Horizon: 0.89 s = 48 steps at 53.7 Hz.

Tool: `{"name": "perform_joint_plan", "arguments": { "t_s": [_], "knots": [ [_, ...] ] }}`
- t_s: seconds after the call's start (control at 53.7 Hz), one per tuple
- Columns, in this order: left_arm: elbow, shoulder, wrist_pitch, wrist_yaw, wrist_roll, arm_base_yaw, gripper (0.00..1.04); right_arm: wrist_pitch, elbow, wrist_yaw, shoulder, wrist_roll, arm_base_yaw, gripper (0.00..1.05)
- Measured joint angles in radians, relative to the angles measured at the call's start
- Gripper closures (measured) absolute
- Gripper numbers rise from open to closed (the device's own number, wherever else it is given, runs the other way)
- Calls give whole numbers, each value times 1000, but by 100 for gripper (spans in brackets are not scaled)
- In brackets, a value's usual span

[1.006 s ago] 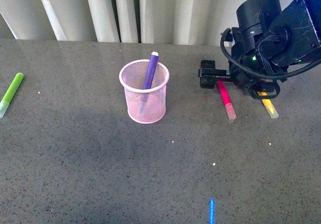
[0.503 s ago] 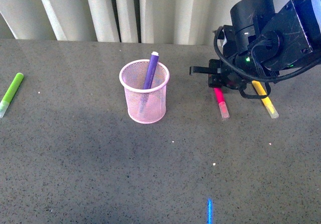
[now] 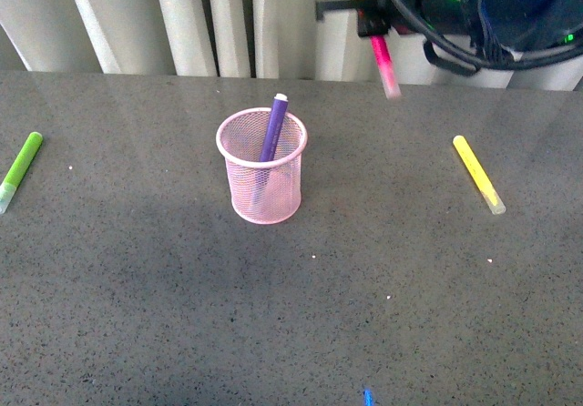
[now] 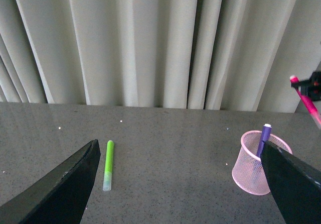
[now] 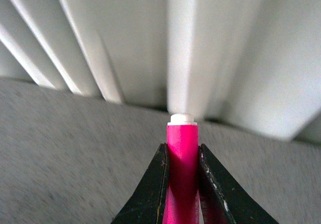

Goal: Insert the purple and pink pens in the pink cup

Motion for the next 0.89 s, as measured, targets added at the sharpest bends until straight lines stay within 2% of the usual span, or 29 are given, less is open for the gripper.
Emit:
{"name": "perform_joint_plan", "arguments": {
  "t_s": [0.13, 0.205, 0.354, 0.894],
  "knots": [
    [0, 0, 0, 0, 0, 0, 7, 97, 12, -5, -24, -80, 68, 93],
    [0, 0, 0, 0, 0, 0, 7, 199, 5, -44, -19, -157, 125, 93],
    [0, 0, 0, 0, 0, 0, 7, 293, -2, -86, 0, -154, 198, 93],
    [0, 0, 0, 0, 0, 0, 7, 332, -51, -90, 59, -21, 234, 93]
  ]
}}
